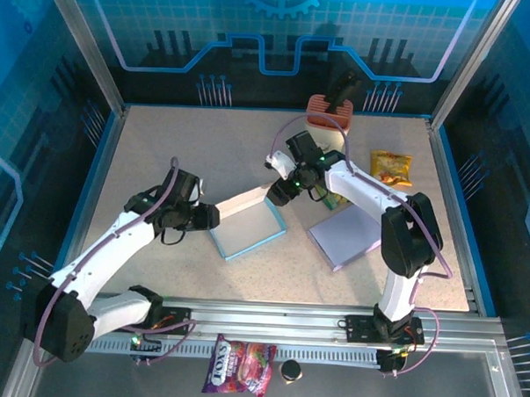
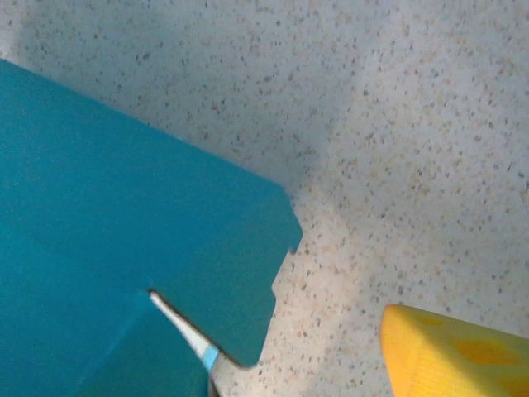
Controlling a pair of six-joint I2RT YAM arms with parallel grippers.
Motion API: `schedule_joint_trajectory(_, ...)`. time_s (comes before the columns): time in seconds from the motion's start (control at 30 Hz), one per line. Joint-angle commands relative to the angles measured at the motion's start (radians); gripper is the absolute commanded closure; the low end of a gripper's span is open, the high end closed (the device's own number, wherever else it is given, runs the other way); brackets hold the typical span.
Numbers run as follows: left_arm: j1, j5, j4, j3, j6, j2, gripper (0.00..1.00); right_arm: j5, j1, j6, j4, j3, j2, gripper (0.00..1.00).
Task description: Fold the paper box
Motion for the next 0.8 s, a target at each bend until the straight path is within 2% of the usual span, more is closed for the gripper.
schedule_joint_trajectory(0.0, -0.007, -0.026, 0.037, -0.001, 0.023, 0.030, 0.60, -0.040, -0.009, -0.023, -0.010, 0.050, 0.031, 0.33)
schedule_joint_trajectory(0.37, -0.007, -0.046, 0.069, 0.038, 0.051, 0.100, 0.84, -0.032, -0.008, 0.001, -0.021, 0.083, 0.055, 0.66)
schedule_joint_trajectory(0.6, -0.006, -0.074, 0.086, 0.077, 0.057, 0.154, 0.92, 0.009, -0.005, 0.028, -0.017, 0.090, 0.051, 0.88)
schedule_joint_trajectory(0.77, -0.001, -0.084, 0.106, 0.100, 0.060, 0.178, 0.98, 0.041, 0.004, 0.061, -0.015, 0.081, 0.042, 0.97)
